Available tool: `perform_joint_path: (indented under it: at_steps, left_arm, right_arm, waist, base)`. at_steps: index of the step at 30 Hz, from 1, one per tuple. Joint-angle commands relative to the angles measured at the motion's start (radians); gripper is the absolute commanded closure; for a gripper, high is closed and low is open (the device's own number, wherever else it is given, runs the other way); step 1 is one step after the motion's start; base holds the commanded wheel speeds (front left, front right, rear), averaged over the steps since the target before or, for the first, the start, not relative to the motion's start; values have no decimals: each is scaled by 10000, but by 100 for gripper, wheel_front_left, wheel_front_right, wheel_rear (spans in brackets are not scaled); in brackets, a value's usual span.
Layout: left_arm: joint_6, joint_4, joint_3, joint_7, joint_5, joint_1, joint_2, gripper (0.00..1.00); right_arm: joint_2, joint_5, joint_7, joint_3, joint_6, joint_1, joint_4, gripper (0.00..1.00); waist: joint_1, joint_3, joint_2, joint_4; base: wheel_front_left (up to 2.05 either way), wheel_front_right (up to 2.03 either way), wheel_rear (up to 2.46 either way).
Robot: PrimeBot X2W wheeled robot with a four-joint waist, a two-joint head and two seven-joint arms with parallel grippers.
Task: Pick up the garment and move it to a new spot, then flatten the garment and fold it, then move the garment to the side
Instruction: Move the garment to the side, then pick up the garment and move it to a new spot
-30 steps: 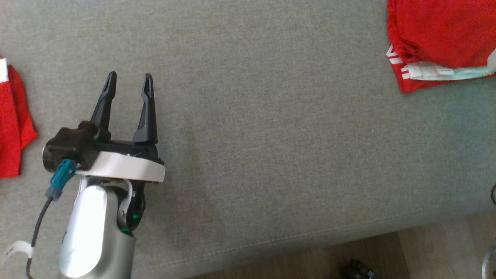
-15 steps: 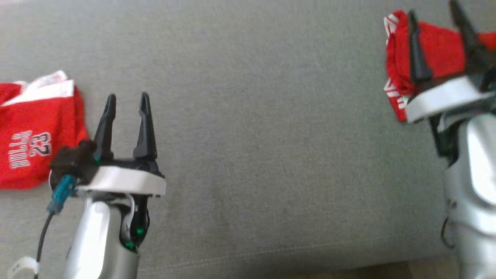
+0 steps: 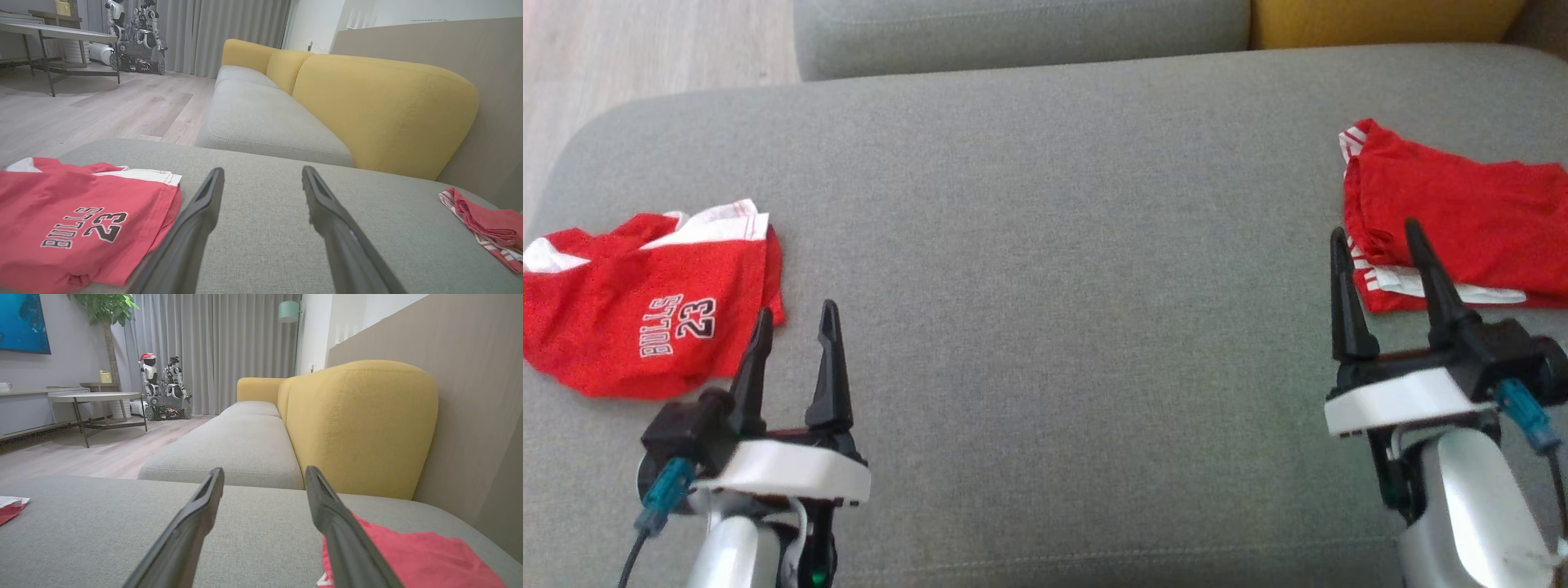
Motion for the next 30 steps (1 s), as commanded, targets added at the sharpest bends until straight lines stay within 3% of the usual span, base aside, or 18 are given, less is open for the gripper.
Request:
perform_joint_path:
  at_steps: [1,12,30]
  left_arm:
    - [-41,-399,381,-51,16,-272,75,0]
    - [49,-698,387,-51,-2,360,75,0]
    - [79,-680,256,-51,23,292,75,0]
  right_arm:
    - [43,34,-98,225,-7,-226,-413,0]
    - [51,522,-144,359,-7,606,-628,0]
    - [52,614,-146,377,-7,613,-419,0]
  waist:
    - [0,-67,0,11]
    - [0,-410,0,-146]
    - [0,-424,0,-120]
  base:
    - [0,0,0]
    - [0,0,0]
    - [0,0,0]
